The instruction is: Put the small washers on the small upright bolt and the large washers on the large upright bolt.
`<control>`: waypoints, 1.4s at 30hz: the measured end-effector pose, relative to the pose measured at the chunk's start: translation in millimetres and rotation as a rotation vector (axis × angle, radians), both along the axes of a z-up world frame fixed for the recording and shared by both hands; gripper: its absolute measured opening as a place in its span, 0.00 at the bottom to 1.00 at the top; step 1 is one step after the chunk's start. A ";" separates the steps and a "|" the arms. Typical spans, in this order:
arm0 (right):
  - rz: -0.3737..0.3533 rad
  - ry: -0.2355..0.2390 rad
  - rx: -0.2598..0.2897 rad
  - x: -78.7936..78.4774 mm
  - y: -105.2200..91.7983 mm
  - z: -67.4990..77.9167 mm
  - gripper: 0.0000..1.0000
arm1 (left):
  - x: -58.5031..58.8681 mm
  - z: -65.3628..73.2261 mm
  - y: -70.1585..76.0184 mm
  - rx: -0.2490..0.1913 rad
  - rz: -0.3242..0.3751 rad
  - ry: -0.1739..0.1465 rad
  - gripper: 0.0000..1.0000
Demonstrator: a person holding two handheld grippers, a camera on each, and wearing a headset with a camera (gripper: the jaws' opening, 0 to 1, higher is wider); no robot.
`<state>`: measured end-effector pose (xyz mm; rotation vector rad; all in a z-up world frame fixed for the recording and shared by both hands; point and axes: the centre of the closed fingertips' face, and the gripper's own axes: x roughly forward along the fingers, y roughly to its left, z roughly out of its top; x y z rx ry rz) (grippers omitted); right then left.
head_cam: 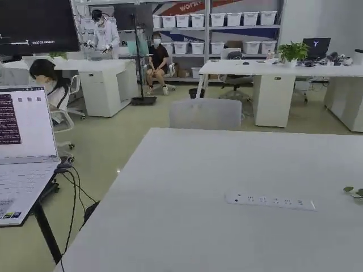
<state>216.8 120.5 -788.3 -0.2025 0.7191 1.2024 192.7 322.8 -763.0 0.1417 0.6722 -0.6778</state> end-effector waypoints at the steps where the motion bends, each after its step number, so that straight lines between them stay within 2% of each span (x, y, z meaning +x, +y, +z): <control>1: 0.001 -0.002 -0.003 -0.6 1.1 0.5 0.81 | -1.3 -0.3 0.6 0.006 -0.005 0.001 0.92; 9: 0.023 -0.012 -0.040 -2.6 6.3 -3.6 0.81 | -7.2 -5.5 4.3 0.016 -0.014 0.021 0.90; 16: 0.021 -0.011 -0.059 3.0 11.6 -5.3 0.81 | -9.8 -8.3 8.4 0.023 -0.025 0.025 0.89; 21: 0.020 -0.014 -0.076 6.9 12.8 -5.4 0.81 | -6.4 -2.3 11.5 0.003 -0.017 0.010 0.88; 26: 0.023 -0.030 -0.100 9.8 15.2 -5.2 0.81 | -4.3 -3.4 12.4 0.010 -0.027 0.005 0.88; 29: 0.039 -0.033 -0.126 9.7 15.6 -7.8 0.79 | -4.5 -6.1 13.4 0.022 -0.037 0.012 0.87; 33: 0.051 -0.031 -0.151 12.1 16.6 -13.2 0.77 | -3.0 -7.0 12.7 0.007 -0.035 0.018 0.87; 35: 0.060 -0.031 -0.166 12.6 18.0 -15.6 0.76 | -1.2 -4.9 11.4 -0.005 -0.035 0.015 0.87; 42: 0.100 -0.047 -0.229 19.0 20.8 -25.2 0.71 | 3.6 -3.2 10.4 0.006 -0.056 -0.001 0.84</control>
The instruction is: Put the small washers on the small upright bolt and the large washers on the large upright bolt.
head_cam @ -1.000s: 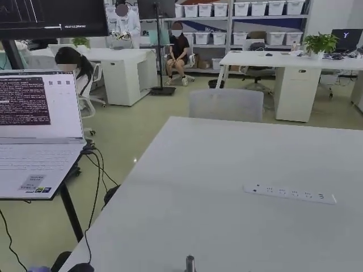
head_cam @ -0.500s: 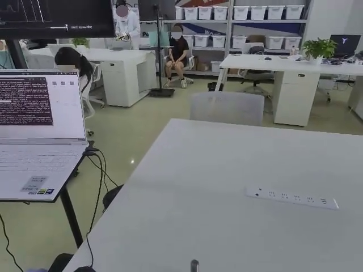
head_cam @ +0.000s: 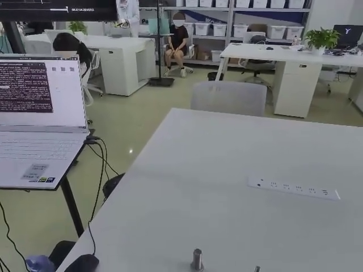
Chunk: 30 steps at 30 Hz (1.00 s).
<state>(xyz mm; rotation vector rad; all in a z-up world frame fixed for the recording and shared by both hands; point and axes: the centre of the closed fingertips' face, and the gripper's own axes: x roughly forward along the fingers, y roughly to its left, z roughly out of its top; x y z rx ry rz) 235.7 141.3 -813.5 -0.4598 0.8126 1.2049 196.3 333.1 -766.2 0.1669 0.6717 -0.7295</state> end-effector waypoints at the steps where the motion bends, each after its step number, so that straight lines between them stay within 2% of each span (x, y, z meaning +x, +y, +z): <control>1: 0.001 -0.001 -0.006 1.4 0.0 -0.8 0.71 | 0.1 0.1 -0.1 0.008 -0.006 -0.002 0.84; 6: 0.024 -0.008 -0.048 8.5 -1.9 -6.4 0.68 | 0.6 -1.1 -0.7 0.003 -0.013 -0.004 0.84; 11: 0.043 -0.003 -0.071 15.8 -0.6 -11.6 0.61 | -1.1 -7.1 -1.0 0.011 -0.026 0.008 0.83; 17: 0.091 -0.013 -0.140 24.2 -3.0 -24.6 0.57 | 0.8 -4.7 -3.6 0.016 -0.047 0.004 0.82; 26: 0.118 0.003 -0.179 32.2 0.9 -35.0 0.51 | 5.8 -8.5 -2.7 0.021 -0.066 0.003 0.80; 30: 0.169 -0.006 -0.226 33.3 1.2 -41.9 0.47 | 5.8 -9.7 -0.3 0.026 -0.070 0.008 0.78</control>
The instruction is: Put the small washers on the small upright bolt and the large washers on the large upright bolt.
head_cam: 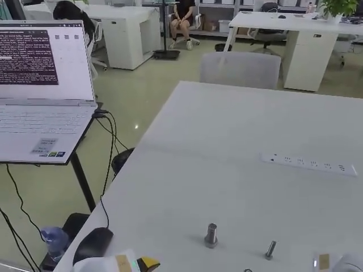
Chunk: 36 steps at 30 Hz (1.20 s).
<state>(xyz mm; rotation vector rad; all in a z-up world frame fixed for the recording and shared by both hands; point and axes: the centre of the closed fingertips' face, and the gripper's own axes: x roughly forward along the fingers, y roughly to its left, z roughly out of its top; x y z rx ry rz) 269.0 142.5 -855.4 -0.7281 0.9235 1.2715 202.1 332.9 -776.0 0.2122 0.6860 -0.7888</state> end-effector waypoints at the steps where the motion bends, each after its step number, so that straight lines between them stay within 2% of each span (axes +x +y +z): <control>1: 0.004 0.001 -0.002 0.7 0.8 -0.8 0.47 | -0.2 -0.4 0.3 0.001 0.000 0.001 0.78; 9: 0.049 0.009 -0.043 5.8 2.8 -10.6 0.43 | 2.1 1.3 1.2 0.000 -0.001 -0.005 0.78; 16: 0.090 0.013 -0.087 5.8 2.2 -17.8 0.39 | 3.6 -1.7 2.5 0.022 -0.015 -0.012 0.77; 20: 0.110 0.016 -0.097 4.3 3.8 -20.0 0.38 | 3.7 -6.2 3.8 0.050 -0.028 -0.016 0.77; 25: 0.127 -0.002 -0.120 6.8 4.0 -20.9 0.35 | 4.7 -9.5 5.7 0.067 -0.035 -0.018 0.78; 29: 0.188 -0.039 -0.165 7.9 1.4 -21.9 0.32 | 6.6 -11.9 7.8 0.091 -0.050 -0.027 0.79; 36: 0.172 -0.030 -0.178 9.2 2.1 -22.6 0.31 | 9.0 -14.8 10.0 0.111 -0.064 -0.033 0.79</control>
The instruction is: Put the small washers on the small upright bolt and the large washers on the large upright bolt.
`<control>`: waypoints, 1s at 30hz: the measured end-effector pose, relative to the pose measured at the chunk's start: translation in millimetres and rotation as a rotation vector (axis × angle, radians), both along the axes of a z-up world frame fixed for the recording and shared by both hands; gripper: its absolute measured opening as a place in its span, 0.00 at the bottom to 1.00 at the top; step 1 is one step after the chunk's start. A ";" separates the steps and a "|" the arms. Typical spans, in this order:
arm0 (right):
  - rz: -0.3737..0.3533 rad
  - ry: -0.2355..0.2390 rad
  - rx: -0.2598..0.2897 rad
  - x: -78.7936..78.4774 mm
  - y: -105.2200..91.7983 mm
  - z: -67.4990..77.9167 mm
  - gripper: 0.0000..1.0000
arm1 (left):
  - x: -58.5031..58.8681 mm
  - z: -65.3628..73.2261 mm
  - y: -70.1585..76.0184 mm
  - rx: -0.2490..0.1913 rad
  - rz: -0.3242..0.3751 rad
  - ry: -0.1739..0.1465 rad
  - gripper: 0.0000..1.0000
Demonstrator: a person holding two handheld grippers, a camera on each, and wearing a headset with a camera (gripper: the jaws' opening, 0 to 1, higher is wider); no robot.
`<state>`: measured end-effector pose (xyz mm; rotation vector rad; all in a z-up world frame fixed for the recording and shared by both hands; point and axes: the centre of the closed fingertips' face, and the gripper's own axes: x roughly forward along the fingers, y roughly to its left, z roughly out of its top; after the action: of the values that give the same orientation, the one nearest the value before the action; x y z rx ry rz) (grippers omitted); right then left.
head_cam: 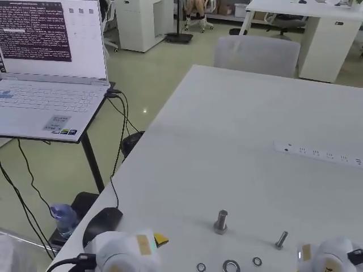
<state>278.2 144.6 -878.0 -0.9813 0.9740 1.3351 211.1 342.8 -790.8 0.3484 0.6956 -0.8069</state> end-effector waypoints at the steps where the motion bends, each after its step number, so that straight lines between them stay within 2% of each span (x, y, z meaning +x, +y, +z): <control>1: 0.001 0.000 -0.002 -0.4 0.1 -0.2 0.30 | -0.1 -0.8 0.1 0.002 -0.003 0.000 0.79; 4: 0.010 -0.002 -0.011 -1.2 0.1 -0.6 0.29 | -1.7 -2.7 0.2 0.009 -0.011 0.004 0.78; 7: -0.012 0.000 -0.021 -0.3 0.5 -0.7 0.28 | -2.3 0.2 -0.8 -0.018 -0.006 0.002 0.78; 12: -0.024 0.000 -0.027 0.6 0.1 -0.9 0.25 | -4.7 -1.8 1.7 -0.016 -0.011 0.008 0.76; 18: -0.011 -0.012 -0.078 0.4 1.4 -1.8 0.23 | -7.8 -4.4 1.6 -0.019 -0.028 0.024 0.73; 23: 0.011 -0.008 -0.117 2.1 1.2 -1.5 0.21 | -6.4 0.0 -0.3 -0.027 -0.026 0.017 0.72; 30: 0.015 0.004 -0.137 2.0 0.6 -1.4 0.21 | -8.3 3.5 -5.4 -0.037 -0.026 0.014 0.72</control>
<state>280.3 145.2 -879.4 -1.0917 1.0738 1.2962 202.9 337.4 -787.3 0.3196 0.6898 -0.8465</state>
